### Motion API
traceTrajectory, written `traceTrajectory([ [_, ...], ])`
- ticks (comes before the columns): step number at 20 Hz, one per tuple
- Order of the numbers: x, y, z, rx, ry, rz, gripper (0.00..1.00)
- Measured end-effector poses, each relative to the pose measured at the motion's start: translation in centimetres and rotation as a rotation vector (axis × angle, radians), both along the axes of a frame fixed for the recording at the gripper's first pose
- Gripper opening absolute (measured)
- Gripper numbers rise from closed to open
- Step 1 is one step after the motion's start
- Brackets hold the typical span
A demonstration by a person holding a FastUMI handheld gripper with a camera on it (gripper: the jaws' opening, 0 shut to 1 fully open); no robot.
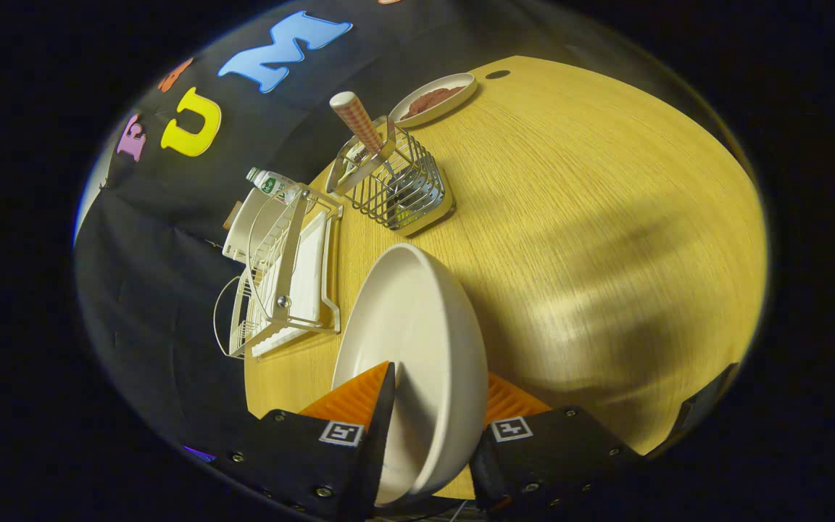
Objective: Take the plate from the dish rack, then take the spoon from the basket and place it into the plate.
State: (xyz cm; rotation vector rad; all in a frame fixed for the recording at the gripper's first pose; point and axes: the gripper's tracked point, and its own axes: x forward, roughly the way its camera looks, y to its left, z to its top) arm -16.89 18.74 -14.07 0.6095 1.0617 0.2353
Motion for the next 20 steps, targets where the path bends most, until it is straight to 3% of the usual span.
traceTrajectory([
  [2,0.1,-1.6,0.0,-0.057,-0.011,0.002,0.53],
  [3,0.3,-2.5,0.3,-0.090,-0.030,0.004,0.63],
  [4,0.4,-3.3,0.4,-0.125,-0.040,0.008,0.65],
  [10,2.6,-7.5,6.3,-0.432,-0.328,0.069,0.65],
  [17,7.1,-7.6,17.4,-0.486,-0.772,0.006,0.64],
  [20,8.4,-7.6,19.8,-0.514,-0.893,-0.029,0.64],
])
